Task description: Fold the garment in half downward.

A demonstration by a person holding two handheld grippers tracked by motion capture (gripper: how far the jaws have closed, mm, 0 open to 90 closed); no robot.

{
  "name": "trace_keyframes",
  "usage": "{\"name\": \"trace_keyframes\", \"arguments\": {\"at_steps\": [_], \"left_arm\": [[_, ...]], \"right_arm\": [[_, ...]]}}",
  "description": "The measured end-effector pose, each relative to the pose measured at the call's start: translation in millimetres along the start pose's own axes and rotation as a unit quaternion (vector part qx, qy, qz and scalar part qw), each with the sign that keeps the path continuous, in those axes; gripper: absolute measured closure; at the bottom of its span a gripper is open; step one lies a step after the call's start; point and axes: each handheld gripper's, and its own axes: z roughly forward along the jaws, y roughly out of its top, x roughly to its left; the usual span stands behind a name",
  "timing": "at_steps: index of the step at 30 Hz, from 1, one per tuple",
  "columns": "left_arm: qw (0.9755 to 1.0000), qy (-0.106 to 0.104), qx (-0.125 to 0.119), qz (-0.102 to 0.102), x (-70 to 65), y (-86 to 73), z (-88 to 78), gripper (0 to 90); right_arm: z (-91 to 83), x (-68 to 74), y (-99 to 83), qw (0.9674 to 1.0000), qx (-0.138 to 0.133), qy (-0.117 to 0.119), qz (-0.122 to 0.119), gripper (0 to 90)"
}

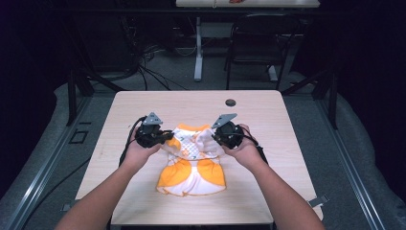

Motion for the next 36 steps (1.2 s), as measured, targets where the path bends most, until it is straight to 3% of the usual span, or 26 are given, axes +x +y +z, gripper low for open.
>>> {"name": "trace_keyframes", "arguments": {"at_steps": [11, 28, 36], "left_arm": [[0.9997, -0.021, 0.015, -0.002, -8.2, -23.4, 3.0, 83.3], [0.9987, -0.048, 0.019, -0.004, -22.8, -57.8, 4.5, 82.5], [0.9983, -0.054, 0.020, -0.010, -27.5, -66.9, -1.3, 78.7]], "right_arm": [[8.3, 12.8, -20.0, 0.9995, 0.012, 0.028, 0.011, 85.8], [16.2, 32.7, -49.7, 0.9980, 0.006, 0.055, 0.029, 84.7], [12.3, 39.2, -55.5, 0.9964, 0.000, 0.073, 0.043, 77.3]]}}
